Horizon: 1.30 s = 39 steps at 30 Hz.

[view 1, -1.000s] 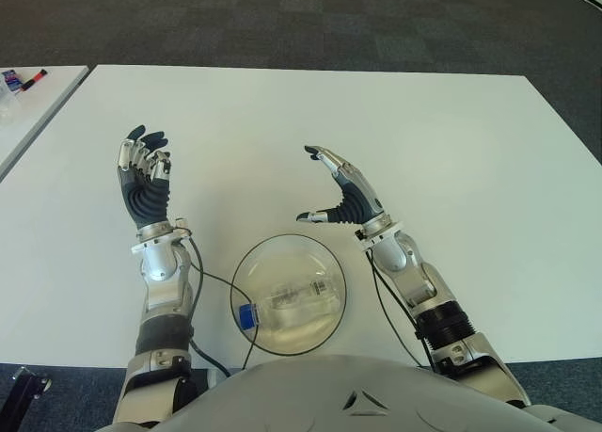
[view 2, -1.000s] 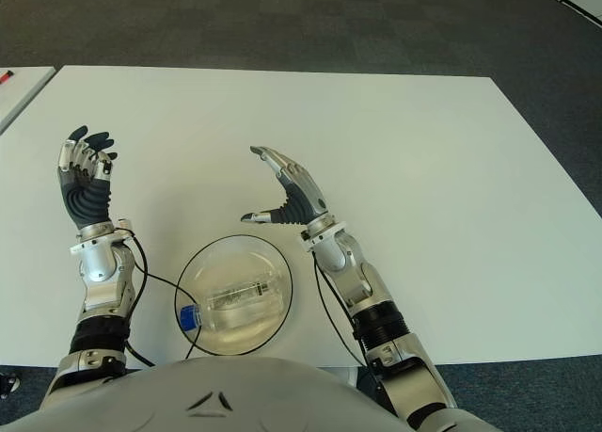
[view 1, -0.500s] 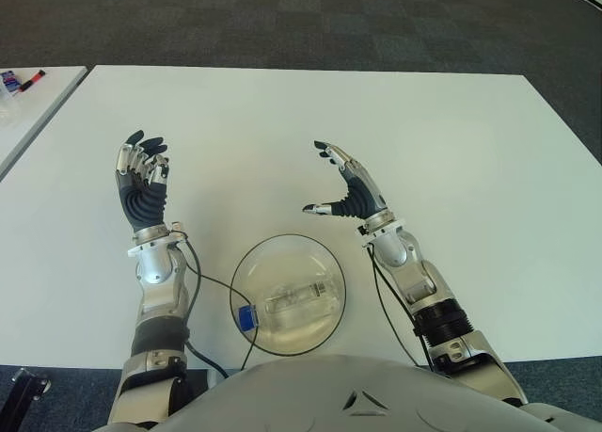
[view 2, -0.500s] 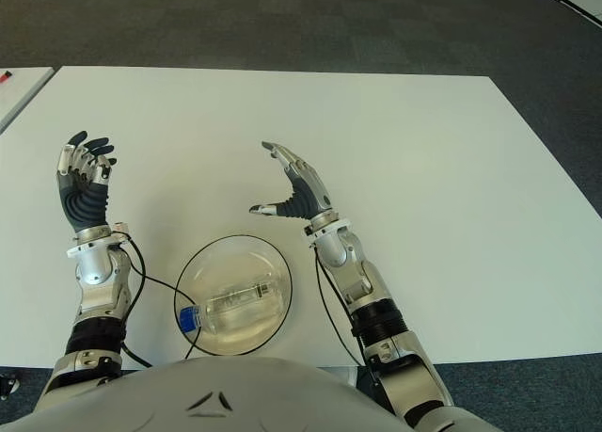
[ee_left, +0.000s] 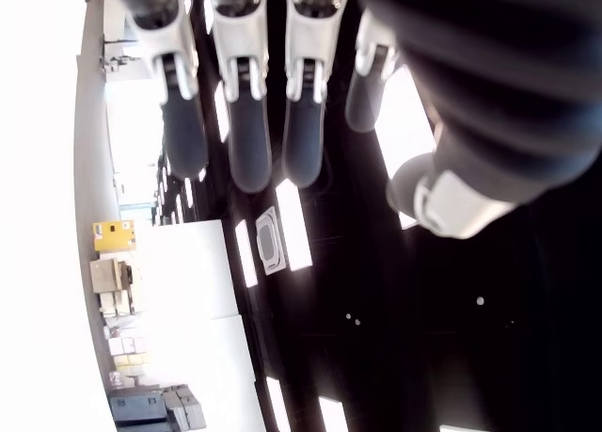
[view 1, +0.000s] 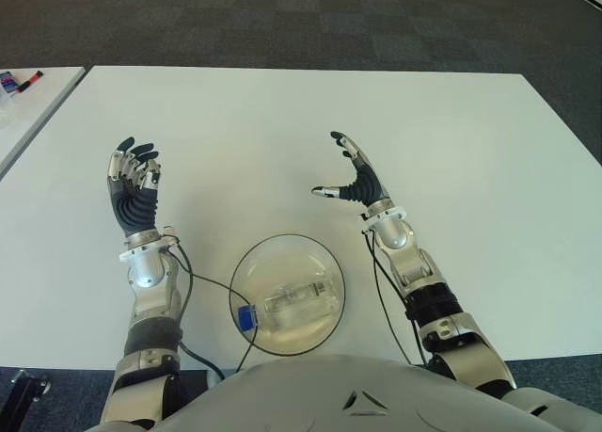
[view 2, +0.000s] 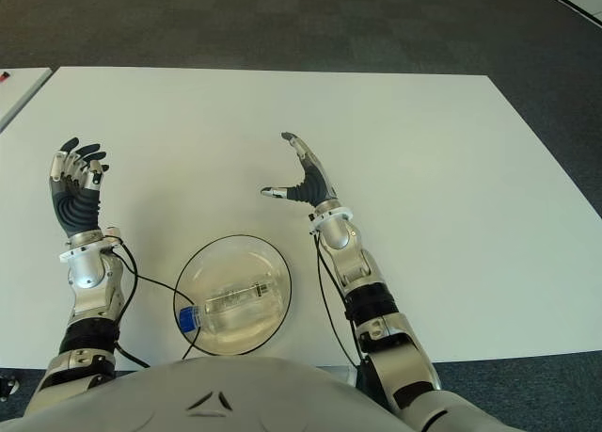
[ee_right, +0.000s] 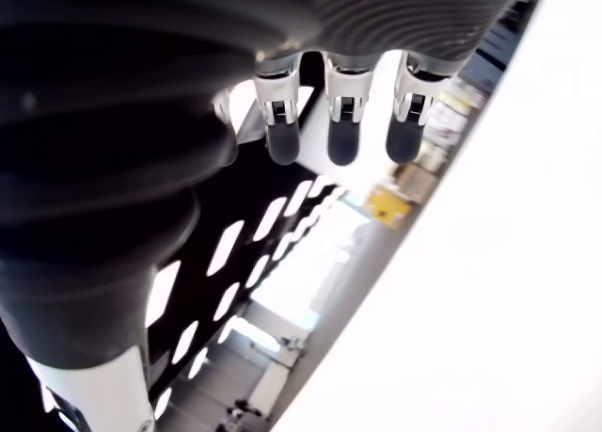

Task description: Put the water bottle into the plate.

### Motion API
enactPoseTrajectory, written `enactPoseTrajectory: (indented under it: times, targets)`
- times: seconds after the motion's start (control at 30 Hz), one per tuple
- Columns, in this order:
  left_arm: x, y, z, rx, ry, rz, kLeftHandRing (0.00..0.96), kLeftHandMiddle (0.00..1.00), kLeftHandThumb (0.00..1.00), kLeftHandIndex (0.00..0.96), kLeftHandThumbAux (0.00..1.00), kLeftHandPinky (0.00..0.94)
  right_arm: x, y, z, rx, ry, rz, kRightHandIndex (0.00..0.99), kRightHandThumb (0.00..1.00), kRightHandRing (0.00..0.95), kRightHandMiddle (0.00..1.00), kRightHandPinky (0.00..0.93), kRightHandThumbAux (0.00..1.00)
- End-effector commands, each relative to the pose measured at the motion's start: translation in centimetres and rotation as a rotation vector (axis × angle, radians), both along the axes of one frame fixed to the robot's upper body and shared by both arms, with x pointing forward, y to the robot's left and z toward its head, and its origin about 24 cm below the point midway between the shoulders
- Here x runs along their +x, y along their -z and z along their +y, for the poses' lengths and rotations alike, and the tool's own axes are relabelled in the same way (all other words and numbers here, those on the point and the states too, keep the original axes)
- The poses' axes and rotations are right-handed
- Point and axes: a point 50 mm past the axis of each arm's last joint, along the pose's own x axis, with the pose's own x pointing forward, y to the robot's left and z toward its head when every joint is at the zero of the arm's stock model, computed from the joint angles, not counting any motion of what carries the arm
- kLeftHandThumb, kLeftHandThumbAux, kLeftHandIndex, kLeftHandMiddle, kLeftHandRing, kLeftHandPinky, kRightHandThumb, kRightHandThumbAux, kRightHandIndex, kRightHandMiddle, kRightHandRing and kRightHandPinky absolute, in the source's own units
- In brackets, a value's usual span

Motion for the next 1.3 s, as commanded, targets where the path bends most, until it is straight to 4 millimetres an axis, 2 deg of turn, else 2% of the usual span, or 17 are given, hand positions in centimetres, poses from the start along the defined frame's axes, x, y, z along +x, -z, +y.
enactPoseTrajectory:
  times: [0.03,0.17,0.33,0.57,0.87,1.3]
  targets:
    - [0.0,0.4,0.4,-0.006,0.001,0.011,0.327,0.309,0.515,0.192,0.561,0.356,0.6,2.1,0.1,0.243,0.041,0.195,0.000,0.091,0.035,0.019,0.074,0.789]
    - [0.0,0.6,0.4,-0.014,0.005,0.009,0.327,0.310,0.513,0.191,0.561,0.357,0.7,2.5,0.1,0.345,0.044,0.235,0.000,0.084,0.029,0.020,0.077,0.775]
    - [0.0,0.9,0.1,-0.044,0.023,0.011,0.332,0.317,0.516,0.192,0.569,0.359,0.6,3.0,0.3,0.577,0.077,0.308,0.001,0.088,0.036,0.033,0.097,0.782]
    - [0.1,1.1,0.1,-0.070,0.042,0.020,0.326,0.314,0.511,0.193,0.579,0.347,0.5,3.3,0.4,0.713,0.108,0.365,0.012,0.103,0.055,0.051,0.126,0.794]
    - [0.1,1.3,0.2,-0.087,0.058,0.029,0.307,0.294,0.520,0.185,0.581,0.329,0.4,3.2,0.4,0.741,0.110,0.374,0.029,0.120,0.081,0.072,0.146,0.800]
    - [0.3,1.3,0.2,-0.090,0.071,0.030,0.294,0.281,0.526,0.178,0.561,0.326,0.2,3.1,0.9,0.675,0.101,0.338,0.044,0.151,0.092,0.082,0.150,0.831]
